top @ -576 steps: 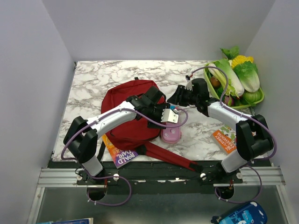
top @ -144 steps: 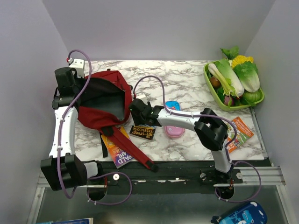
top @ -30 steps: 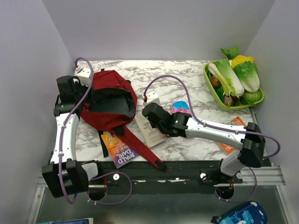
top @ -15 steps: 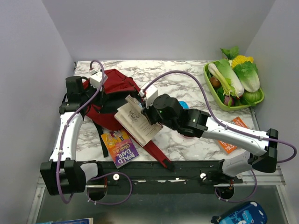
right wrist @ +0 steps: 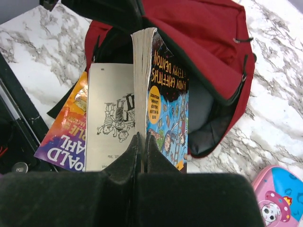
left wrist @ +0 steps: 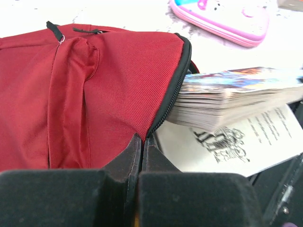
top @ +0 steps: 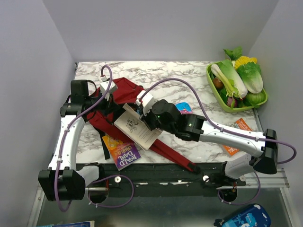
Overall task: Pack the student bag
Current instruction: Place the book in the student bag.
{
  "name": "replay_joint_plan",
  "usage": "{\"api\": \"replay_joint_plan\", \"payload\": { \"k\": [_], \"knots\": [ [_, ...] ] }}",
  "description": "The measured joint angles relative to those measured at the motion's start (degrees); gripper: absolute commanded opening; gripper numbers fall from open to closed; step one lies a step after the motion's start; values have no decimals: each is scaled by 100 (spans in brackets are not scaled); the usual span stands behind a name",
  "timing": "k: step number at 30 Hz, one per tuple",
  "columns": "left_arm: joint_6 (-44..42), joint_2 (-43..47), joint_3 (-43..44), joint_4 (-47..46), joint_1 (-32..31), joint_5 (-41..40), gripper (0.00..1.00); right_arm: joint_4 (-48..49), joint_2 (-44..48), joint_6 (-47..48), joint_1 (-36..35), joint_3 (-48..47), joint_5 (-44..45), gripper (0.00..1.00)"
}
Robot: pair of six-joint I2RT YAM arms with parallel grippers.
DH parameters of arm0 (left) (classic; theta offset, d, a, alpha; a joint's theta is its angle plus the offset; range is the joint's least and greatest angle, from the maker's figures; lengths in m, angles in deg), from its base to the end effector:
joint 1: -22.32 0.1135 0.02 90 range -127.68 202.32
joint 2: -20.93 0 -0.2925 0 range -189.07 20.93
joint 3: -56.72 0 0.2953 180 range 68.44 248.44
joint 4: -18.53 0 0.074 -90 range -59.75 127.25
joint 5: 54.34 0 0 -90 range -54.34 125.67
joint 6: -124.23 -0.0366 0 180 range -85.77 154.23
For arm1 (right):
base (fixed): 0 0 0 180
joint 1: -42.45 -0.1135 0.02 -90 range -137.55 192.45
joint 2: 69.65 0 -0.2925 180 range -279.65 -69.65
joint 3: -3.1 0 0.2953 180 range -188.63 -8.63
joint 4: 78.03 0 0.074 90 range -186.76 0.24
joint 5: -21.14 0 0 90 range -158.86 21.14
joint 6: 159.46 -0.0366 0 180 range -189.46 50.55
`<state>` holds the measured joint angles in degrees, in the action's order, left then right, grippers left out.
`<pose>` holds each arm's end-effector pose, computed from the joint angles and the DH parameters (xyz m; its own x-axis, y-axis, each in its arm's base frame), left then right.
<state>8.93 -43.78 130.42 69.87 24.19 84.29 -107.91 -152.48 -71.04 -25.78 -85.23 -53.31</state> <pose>0.2600 -0.0190 0.3580 -0.3810 0.2702 -0.8842 0.7694 0.6230 -0.1412 0.1489 0.3464 0.3869 -0.1752 -0.3671 -0.9135 -0.7996 0.5944 -0.0855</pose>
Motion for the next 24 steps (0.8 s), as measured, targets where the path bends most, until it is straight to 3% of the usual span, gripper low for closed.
{"api": "replay_joint_plan", "payload": {
  "k": [7, 16, 24],
  "knots": [
    [-415, 96, 114, 651, -13, 358, 0, 361, -420, 258, -2, 186, 26, 1],
    [-542, 140, 197, 750, -13, 446, 0, 699, -1165, 319, -2, 737, 37, 1],
    [-667, 140, 197, 785, -83, 507, 0, 925, -2129, 603, -2, -199, 26, 1]
  ]
}}
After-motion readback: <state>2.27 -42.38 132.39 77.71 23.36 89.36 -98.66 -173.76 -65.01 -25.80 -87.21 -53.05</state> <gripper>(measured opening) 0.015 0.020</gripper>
